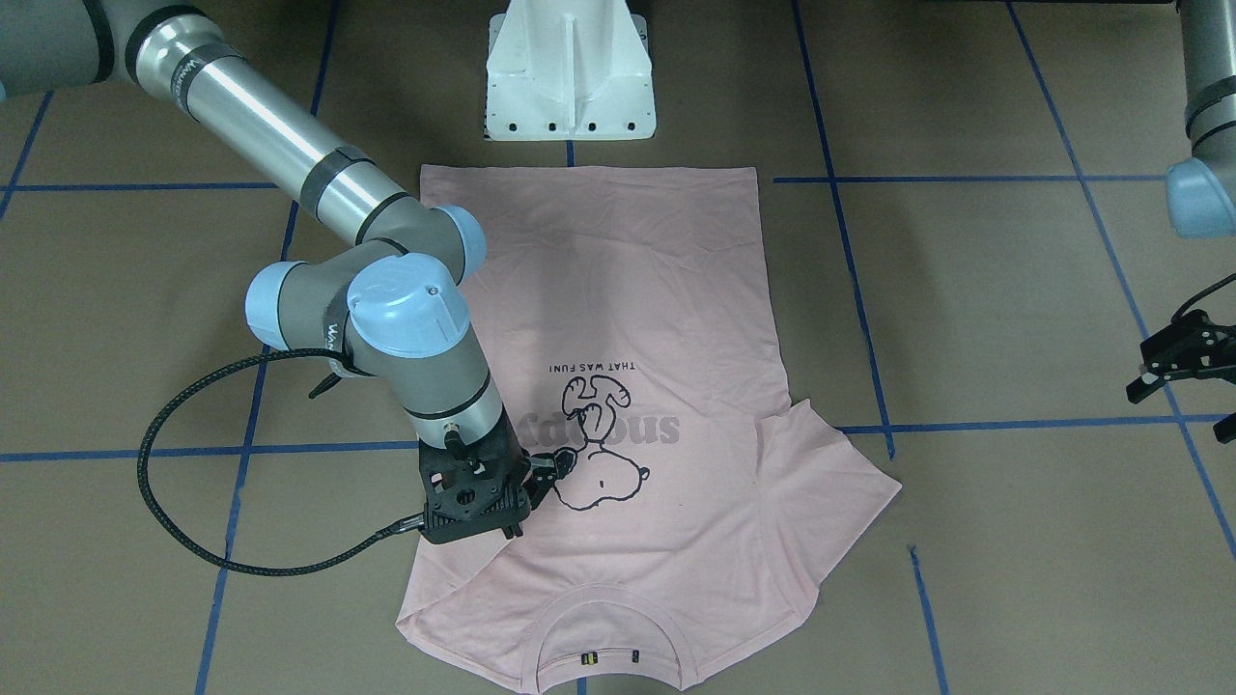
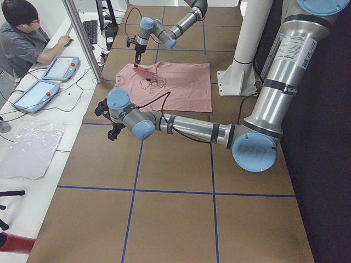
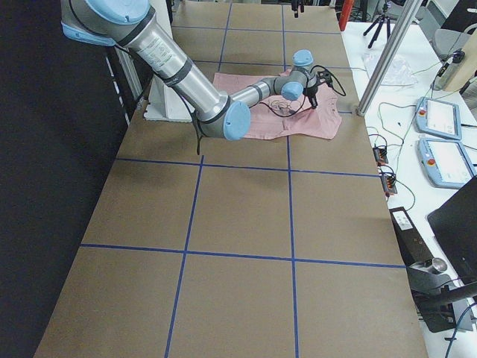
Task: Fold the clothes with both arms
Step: 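Fold the sleeve with the right gripper inward toward the collar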
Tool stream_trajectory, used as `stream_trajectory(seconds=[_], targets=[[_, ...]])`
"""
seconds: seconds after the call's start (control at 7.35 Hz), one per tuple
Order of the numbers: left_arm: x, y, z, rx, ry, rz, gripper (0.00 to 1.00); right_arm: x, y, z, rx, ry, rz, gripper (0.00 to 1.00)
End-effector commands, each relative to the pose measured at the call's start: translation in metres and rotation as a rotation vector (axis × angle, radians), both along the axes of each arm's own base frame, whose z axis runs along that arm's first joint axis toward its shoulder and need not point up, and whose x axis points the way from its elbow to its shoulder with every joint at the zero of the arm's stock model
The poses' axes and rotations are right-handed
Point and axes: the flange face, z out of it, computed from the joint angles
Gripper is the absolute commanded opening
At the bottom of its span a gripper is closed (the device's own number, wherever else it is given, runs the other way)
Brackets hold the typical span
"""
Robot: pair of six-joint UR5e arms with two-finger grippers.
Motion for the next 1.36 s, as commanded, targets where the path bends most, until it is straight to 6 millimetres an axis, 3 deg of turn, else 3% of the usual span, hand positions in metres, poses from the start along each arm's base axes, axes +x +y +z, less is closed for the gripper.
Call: stream_trajectory(seconds=[0.0, 0.14, 0.27, 0.54, 0.68, 0.82, 0.95, 1.09, 1.22], targets=[[0.004, -0.006, -0.007, -0.044, 0.017, -0.032, 1.00, -0.004, 0.003, -0.001, -0.028, -0.006, 0.013, 1.00], [0.027, -0.015, -0.024, -0.059, -0.005, -0.099, 1.00, -0.011, 0.012, 0.002, -0.159, -0.030, 0.007, 1.00], [0.069, -0.016, -0.035, -0.083, -0.019, -0.163, 1.00, -0.005, 0.025, -0.004, -0.228, -0.032, -0.040, 1.00], [0.149, -0.015, -0.061, -0.185, 0.054, -0.273, 1.00, 0.031, 0.043, -0.009, -0.377, 0.087, -0.012, 1.00], [0.189, -0.008, -0.064, -0.201, 0.059, -0.328, 1.00, 0.083, 0.037, 0.006, -0.403, 0.100, 0.022, 1.00], [0.230, 0.001, -0.064, -0.217, 0.041, -0.394, 1.00, 0.126, 0.035, 0.040, -0.408, 0.088, -0.031, 1.00], [0.273, 0.006, -0.059, -0.219, 0.009, -0.424, 0.99, 0.161, 0.021, 0.055, -0.346, 0.099, -0.105, 1.00], [0.295, 0.013, -0.054, -0.207, -0.008, -0.420, 0.99, 0.182, 0.016, 0.071, -0.351, 0.081, -0.152, 1.00], [0.302, 0.017, -0.051, -0.206, -0.008, -0.409, 0.99, 0.188, 0.015, 0.078, -0.356, 0.079, -0.150, 1.00]])
